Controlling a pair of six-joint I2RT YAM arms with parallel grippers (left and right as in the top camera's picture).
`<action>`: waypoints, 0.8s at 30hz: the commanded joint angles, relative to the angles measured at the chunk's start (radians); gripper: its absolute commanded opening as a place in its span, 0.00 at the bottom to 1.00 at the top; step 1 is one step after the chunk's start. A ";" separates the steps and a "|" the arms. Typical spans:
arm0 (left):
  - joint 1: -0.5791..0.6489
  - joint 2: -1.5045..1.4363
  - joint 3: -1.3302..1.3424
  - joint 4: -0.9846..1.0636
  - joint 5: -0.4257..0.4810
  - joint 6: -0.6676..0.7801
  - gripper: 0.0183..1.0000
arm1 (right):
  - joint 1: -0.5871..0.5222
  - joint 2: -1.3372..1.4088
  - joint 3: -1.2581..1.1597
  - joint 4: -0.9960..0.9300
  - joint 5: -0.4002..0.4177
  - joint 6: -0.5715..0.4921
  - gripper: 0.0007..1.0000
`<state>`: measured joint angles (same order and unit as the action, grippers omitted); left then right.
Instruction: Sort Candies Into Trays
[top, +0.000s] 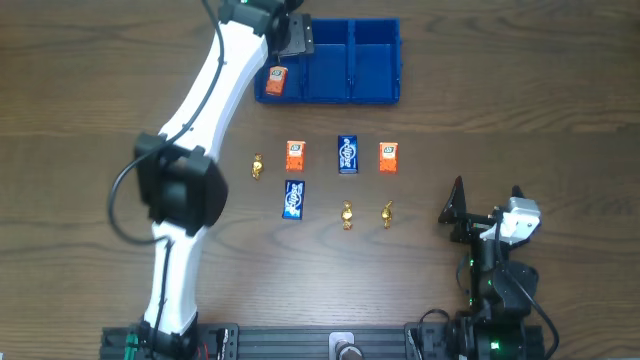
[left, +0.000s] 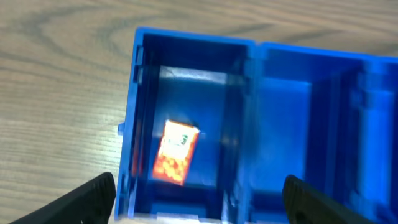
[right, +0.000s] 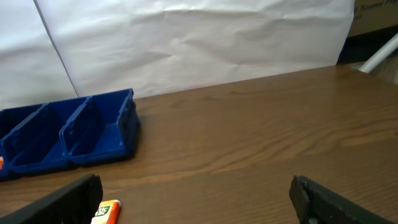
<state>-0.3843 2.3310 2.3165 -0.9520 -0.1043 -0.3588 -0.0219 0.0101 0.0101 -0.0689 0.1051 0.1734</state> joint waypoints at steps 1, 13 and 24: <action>-0.096 -0.419 -0.406 0.078 -0.010 -0.113 0.87 | 0.011 -0.007 -0.002 -0.003 0.006 -0.013 1.00; -0.175 -0.466 -1.077 0.362 0.091 -0.229 0.82 | 0.011 -0.007 -0.002 -0.003 0.006 -0.013 1.00; -0.188 -0.372 -1.077 0.419 0.098 -0.187 0.79 | 0.011 -0.007 -0.002 -0.003 0.006 -0.013 1.00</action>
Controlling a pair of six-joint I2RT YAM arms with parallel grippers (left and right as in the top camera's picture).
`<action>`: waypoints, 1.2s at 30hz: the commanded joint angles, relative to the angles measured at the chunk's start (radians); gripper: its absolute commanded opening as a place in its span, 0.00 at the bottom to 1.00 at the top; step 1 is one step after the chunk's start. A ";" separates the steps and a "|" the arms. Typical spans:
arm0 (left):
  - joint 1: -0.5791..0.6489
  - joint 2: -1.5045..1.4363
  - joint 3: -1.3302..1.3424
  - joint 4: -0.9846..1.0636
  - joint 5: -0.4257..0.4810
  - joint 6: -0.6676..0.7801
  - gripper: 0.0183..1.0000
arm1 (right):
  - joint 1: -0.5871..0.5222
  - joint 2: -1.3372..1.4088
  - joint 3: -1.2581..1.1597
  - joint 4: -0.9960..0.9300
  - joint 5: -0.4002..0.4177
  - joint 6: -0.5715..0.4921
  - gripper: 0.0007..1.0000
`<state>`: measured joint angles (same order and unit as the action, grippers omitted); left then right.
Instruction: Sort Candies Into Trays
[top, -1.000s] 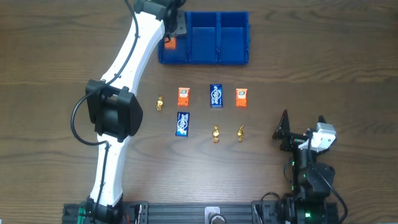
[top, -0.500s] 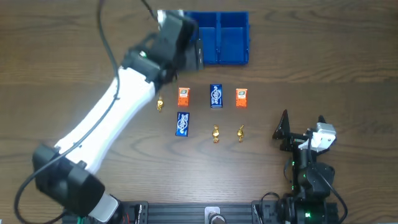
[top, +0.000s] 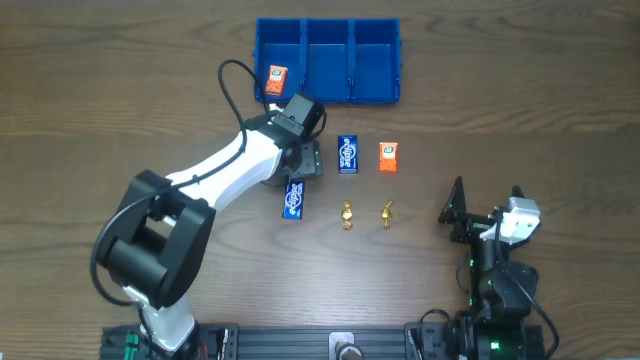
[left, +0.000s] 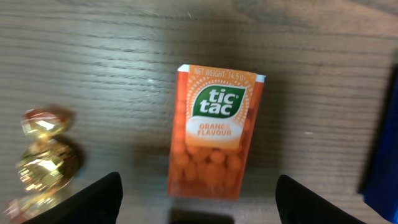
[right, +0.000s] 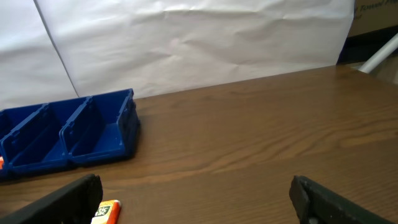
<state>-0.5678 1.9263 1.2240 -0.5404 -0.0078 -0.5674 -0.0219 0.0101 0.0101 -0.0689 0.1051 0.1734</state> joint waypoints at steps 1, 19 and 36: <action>-0.004 0.037 0.016 0.011 -0.002 0.025 0.78 | 0.011 -0.007 -0.002 -0.003 0.006 -0.013 1.00; 0.001 0.083 0.017 0.092 -0.023 0.071 0.35 | 0.011 -0.007 -0.002 -0.003 0.006 -0.013 1.00; 0.137 -0.135 0.516 -0.133 -0.230 0.219 0.31 | 0.011 -0.007 -0.002 -0.003 0.006 -0.013 1.00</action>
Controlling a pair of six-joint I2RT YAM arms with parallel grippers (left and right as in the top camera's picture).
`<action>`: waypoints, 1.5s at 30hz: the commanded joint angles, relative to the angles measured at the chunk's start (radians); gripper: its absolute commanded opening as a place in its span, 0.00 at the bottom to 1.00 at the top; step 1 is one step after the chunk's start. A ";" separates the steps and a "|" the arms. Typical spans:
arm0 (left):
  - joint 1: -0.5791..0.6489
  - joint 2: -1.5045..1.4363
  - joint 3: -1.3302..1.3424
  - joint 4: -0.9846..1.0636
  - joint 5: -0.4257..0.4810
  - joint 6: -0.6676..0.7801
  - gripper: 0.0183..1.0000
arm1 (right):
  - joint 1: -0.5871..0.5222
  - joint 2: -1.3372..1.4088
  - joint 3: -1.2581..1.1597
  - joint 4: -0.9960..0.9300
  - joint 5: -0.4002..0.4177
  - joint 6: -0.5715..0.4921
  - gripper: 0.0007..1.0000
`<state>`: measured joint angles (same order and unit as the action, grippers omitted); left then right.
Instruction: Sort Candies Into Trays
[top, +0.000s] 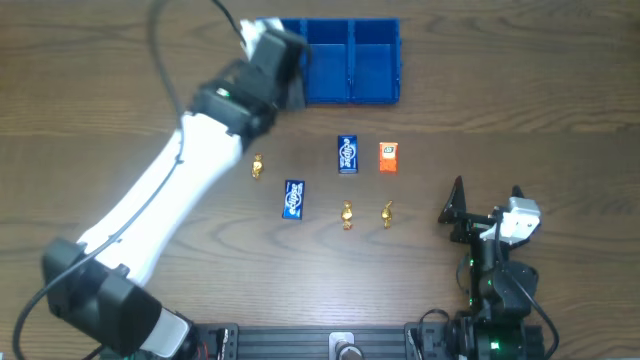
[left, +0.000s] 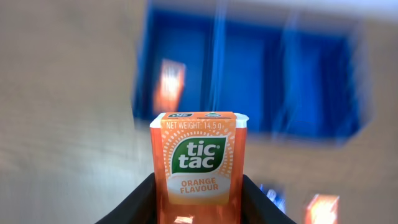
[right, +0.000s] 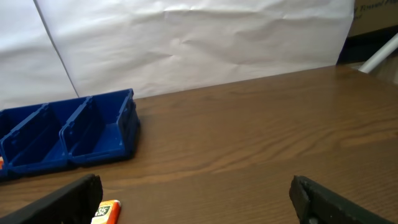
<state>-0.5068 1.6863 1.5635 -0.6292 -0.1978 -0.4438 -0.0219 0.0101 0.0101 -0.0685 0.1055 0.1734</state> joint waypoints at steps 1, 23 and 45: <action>0.092 0.150 0.223 -0.055 -0.026 0.106 0.31 | 0.011 -0.007 -0.002 -0.003 0.006 -0.013 1.00; 0.155 0.513 0.431 -0.048 0.103 0.130 0.79 | 0.011 -0.007 -0.002 -0.004 0.006 -0.013 1.00; -0.399 0.628 0.430 -0.227 0.084 -0.352 0.80 | 0.011 -0.007 -0.002 -0.003 0.006 -0.013 1.00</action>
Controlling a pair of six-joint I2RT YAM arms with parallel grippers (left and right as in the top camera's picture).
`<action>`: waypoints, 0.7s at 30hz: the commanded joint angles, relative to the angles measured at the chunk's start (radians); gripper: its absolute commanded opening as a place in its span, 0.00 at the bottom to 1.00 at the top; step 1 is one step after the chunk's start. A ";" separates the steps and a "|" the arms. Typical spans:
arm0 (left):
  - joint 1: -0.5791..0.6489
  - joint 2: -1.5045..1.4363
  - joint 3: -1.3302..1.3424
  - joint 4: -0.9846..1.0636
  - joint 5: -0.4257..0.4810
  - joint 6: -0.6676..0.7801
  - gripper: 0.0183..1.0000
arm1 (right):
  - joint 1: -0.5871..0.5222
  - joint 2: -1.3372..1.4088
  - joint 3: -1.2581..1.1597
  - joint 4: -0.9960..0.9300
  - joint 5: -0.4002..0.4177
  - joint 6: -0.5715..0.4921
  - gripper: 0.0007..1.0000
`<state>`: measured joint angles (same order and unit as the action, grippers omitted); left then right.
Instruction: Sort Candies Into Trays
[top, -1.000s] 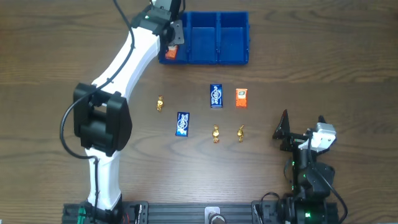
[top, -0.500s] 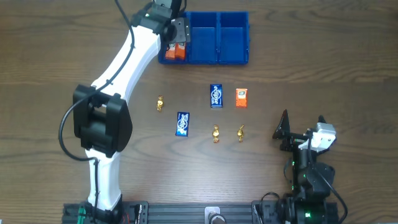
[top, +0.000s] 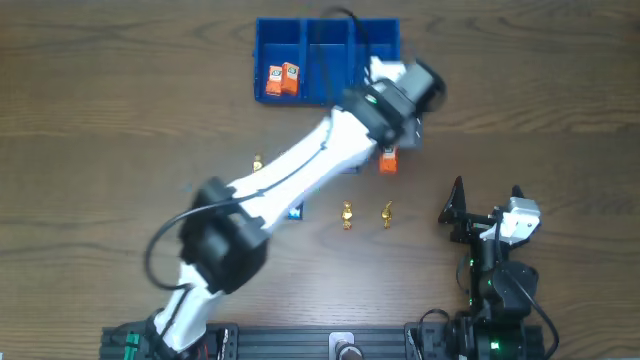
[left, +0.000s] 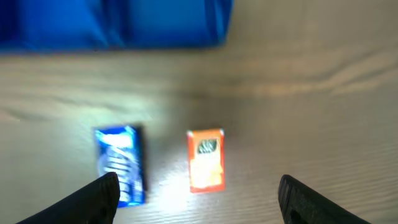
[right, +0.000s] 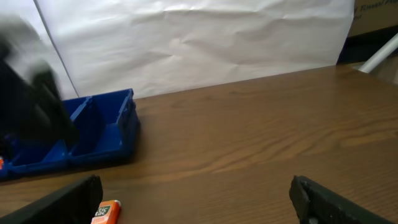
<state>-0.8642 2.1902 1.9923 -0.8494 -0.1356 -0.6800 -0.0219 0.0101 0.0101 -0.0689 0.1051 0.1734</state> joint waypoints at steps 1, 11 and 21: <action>-0.053 0.151 0.001 -0.005 0.025 -0.133 0.79 | 0.011 -0.007 -0.002 -0.003 0.006 -0.013 1.00; -0.044 0.233 0.001 0.057 0.064 -0.136 0.79 | 0.011 -0.007 -0.002 -0.003 0.006 -0.013 1.00; -0.039 0.276 0.001 0.064 0.039 -0.137 0.60 | 0.011 -0.007 -0.002 -0.003 0.006 -0.013 1.00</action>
<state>-0.9112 2.4172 1.9873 -0.7815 -0.0845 -0.8120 -0.0219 0.0101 0.0101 -0.0689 0.1051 0.1734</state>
